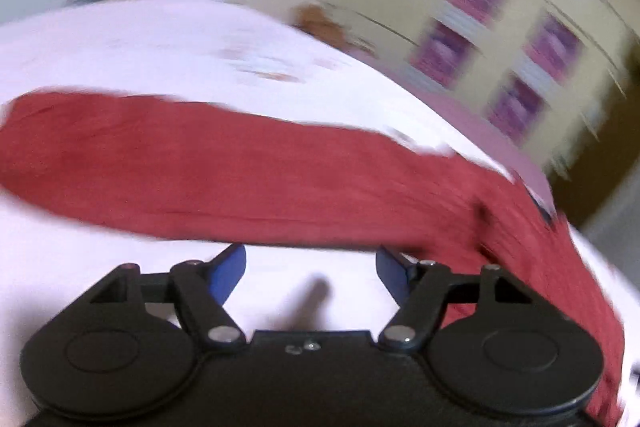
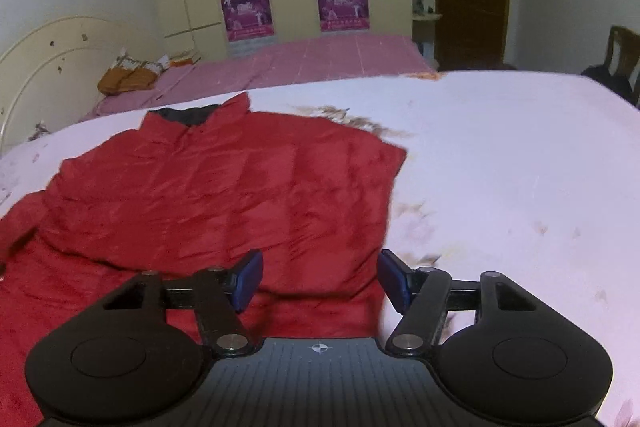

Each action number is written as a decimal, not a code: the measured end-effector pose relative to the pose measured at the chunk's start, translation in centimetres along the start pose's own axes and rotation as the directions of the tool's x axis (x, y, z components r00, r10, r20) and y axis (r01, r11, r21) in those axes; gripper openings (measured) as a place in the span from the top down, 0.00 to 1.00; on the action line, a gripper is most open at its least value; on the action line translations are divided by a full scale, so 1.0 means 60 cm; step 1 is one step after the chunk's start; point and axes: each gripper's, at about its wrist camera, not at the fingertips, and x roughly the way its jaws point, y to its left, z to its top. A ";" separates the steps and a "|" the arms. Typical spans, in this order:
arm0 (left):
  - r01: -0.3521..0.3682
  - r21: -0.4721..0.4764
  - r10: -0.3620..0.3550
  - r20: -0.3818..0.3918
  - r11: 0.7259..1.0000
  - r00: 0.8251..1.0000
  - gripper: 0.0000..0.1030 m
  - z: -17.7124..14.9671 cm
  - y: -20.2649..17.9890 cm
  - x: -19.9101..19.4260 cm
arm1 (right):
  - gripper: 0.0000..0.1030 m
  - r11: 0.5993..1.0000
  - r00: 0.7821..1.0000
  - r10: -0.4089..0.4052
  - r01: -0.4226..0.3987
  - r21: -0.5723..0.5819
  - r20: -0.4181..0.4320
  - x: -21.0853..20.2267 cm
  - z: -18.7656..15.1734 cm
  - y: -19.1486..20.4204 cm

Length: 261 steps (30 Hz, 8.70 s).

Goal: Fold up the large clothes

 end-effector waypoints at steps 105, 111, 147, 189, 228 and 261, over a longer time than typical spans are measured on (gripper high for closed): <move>0.361 0.563 -0.277 -0.231 0.743 0.932 0.46 -0.024 -0.360 0.191 | 0.39 0.947 0.986 0.156 -0.132 0.294 -0.058 0.090 0.064 -0.051; 0.345 0.555 -0.264 -0.224 0.757 0.938 0.43 -0.021 -0.335 0.204 | 0.81 0.955 0.984 0.174 -0.157 0.251 -0.048 0.078 0.055 -0.024; 0.384 0.621 -0.303 -0.238 0.683 0.923 0.20 0.020 -0.403 0.260 | 0.55 0.990 1.000 -0.019 0.021 -0.140 0.019 0.195 0.106 0.086; 0.261 0.784 -0.155 -0.210 0.563 0.965 0.00 -0.051 -0.330 0.150 | 0.00 0.978 0.996 -0.049 0.062 -0.201 0.070 0.023 0.009 0.110; 0.401 0.123 -0.352 -0.296 0.908 0.888 0.35 -0.136 0.076 -0.167 | 0.44 0.898 0.977 0.203 -0.157 0.412 -0.069 -0.391 -0.308 -0.204; 0.681 0.037 -0.628 -0.351 0.731 0.694 0.96 -0.017 -0.030 -0.080 | 0.96 0.627 0.775 0.625 -0.569 0.533 0.092 -0.279 -0.171 -0.246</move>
